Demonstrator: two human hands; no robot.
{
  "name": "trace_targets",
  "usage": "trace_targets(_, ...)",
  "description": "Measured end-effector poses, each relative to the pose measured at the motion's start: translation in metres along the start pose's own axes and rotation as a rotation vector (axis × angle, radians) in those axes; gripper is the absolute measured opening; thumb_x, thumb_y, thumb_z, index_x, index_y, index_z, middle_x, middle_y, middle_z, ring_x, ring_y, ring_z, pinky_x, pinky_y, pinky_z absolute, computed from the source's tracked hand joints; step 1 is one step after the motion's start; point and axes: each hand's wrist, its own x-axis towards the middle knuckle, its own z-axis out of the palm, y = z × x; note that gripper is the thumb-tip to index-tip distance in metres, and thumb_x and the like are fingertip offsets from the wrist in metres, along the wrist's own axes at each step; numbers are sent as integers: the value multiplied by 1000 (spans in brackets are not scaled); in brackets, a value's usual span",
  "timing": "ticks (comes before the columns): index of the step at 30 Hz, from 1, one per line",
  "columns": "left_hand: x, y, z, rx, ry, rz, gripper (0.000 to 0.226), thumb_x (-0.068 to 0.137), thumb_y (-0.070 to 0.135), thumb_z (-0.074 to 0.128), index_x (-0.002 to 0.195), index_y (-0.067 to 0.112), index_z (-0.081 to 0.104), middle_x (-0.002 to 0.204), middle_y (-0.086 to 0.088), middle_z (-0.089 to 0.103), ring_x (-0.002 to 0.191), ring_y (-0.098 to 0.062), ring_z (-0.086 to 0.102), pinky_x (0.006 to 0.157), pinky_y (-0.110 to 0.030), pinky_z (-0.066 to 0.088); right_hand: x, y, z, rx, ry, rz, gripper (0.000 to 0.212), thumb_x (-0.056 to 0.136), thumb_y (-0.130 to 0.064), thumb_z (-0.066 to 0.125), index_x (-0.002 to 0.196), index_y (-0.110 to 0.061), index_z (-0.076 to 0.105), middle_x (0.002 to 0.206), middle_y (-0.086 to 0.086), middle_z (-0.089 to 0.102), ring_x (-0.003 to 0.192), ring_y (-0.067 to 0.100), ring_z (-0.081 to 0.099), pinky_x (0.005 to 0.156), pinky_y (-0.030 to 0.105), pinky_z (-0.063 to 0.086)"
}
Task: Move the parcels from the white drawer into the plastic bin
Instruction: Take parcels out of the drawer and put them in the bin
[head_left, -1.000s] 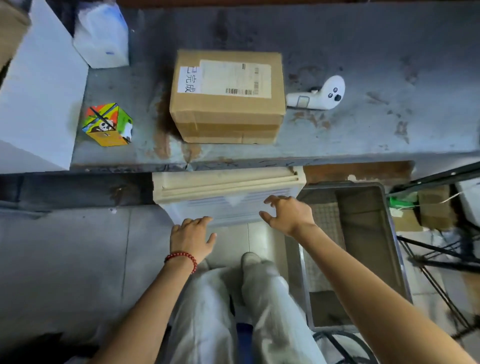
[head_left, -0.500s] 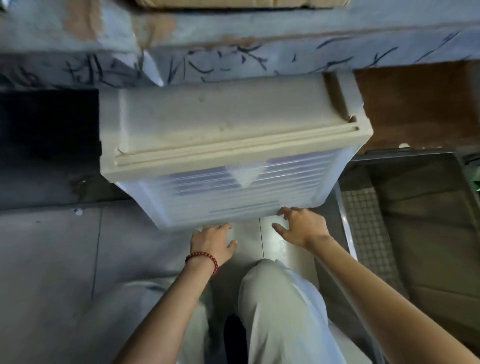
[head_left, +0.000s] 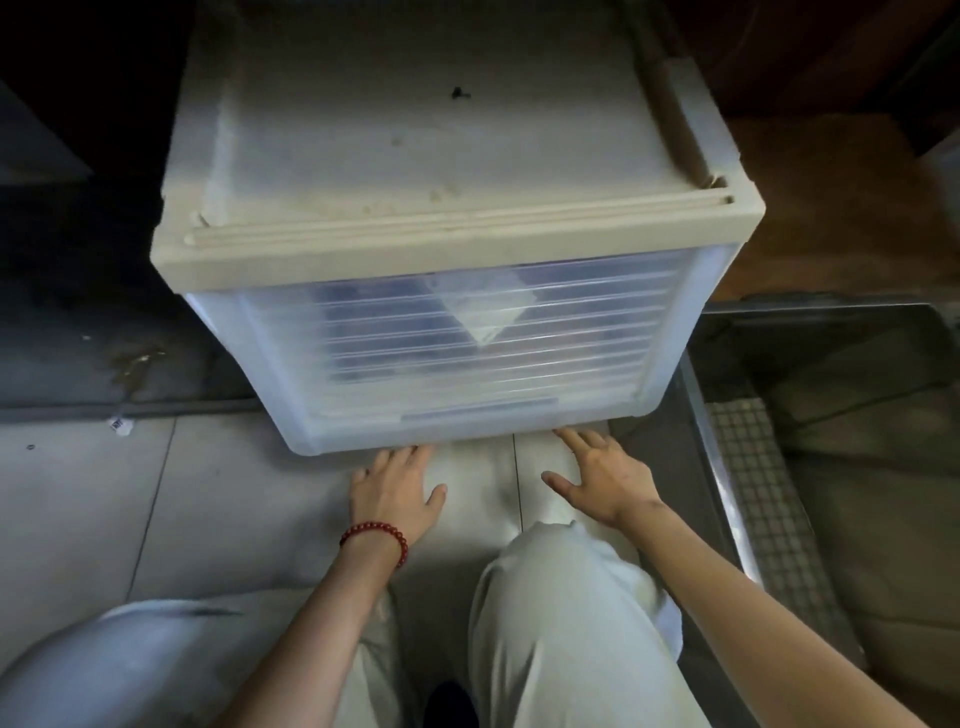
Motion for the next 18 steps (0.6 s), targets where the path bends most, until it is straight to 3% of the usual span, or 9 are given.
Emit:
trace_targets(3,-11,-6,-2,78,30,25,59,92,50,42,146,32,26,148,7,37,134,-19,33,103,-41,31,-14,1,3,28,82,-50,64,95,-57,40,150,-30,23,156,-5,25,141,20,27,103,37,41)
trace_targets(6,-29,-8,-5,92,88,47,55,93,50,41,144,34,31,145,9,42,133,-17,34,106,-40,27,-35,3,6,106,191,-87,56,98,-53,39,148,-29,31,156,-7,27,144,17,23,107,34,36)
trace_targets(11,-67,-9,-18,8,271,88,43,92,45,47,133,33,51,130,10,59,123,-15,49,102,-37,30,-68,4,-4,89,375,-135,44,98,-48,41,134,-28,54,142,-6,50,135,19,38,100,38,41)
trace_targets(18,-108,-13,-22,-31,391,161,39,88,41,56,125,31,60,119,8,66,112,-15,58,95,-36,34,-112,3,-8,104,521,-166,46,97,-51,38,125,-24,63,132,-1,60,128,22,48,100,41,40)
